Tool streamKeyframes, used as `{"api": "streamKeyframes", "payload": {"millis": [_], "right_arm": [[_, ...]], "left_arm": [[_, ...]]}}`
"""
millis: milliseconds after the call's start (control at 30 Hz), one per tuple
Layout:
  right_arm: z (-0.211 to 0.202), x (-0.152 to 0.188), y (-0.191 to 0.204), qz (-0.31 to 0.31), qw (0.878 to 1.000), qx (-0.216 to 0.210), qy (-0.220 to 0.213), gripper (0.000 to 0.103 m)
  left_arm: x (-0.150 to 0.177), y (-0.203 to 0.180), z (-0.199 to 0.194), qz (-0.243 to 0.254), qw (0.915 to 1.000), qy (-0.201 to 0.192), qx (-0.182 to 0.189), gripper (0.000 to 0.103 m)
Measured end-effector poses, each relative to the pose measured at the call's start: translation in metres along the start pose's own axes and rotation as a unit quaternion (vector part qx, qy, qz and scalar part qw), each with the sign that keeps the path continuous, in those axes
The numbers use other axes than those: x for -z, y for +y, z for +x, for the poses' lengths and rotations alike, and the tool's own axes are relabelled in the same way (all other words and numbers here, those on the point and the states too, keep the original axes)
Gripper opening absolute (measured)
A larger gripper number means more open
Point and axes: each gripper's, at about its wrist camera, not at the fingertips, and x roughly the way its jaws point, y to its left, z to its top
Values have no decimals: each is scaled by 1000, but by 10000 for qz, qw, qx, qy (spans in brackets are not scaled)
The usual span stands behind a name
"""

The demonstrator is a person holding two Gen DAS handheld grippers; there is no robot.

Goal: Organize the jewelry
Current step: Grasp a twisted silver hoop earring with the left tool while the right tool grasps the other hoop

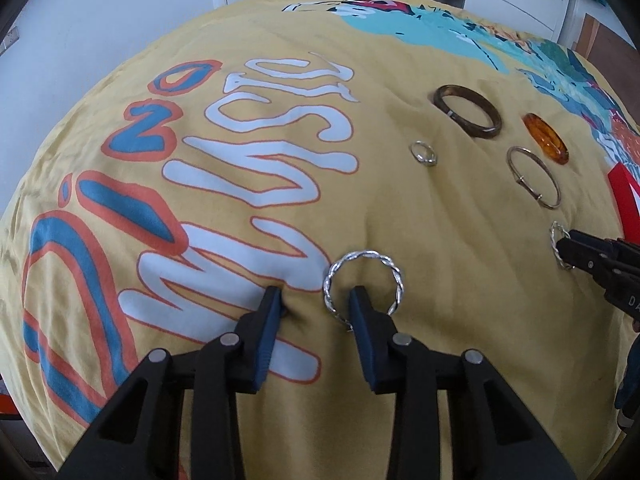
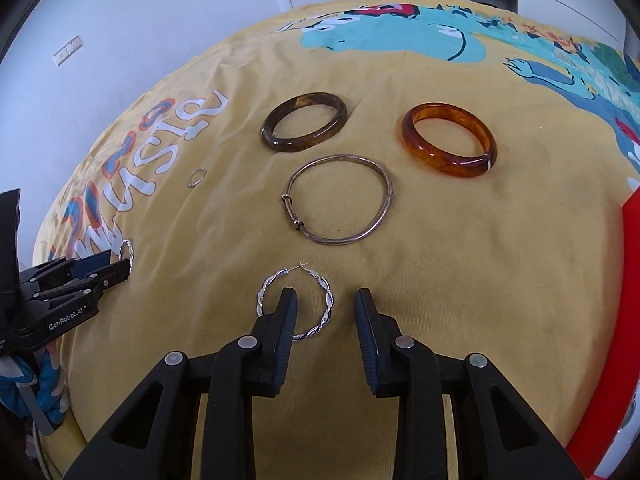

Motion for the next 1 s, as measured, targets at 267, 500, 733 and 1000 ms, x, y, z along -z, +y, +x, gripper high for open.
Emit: {"api": "streamKeyframes", "payload": {"millis": [267,500,733,1000], "right_arm": [[16,-1,6,-306,9992,266,19,26],[14,-2,8,-245,9987,454,-55,8],[-9,6,13,-136,9987,476,-73,4],[-51,34,11,-7,9983,550,-217,4]], "left_arm": [[0,1,4,-114,9999,-17,13,33],[-1,-1,3,-56,10000,-60,-56,26],[1,-5,-7,139,9996,-169,-169,7],[-1,4,-28,-118,9995,-305,21,5]]}}
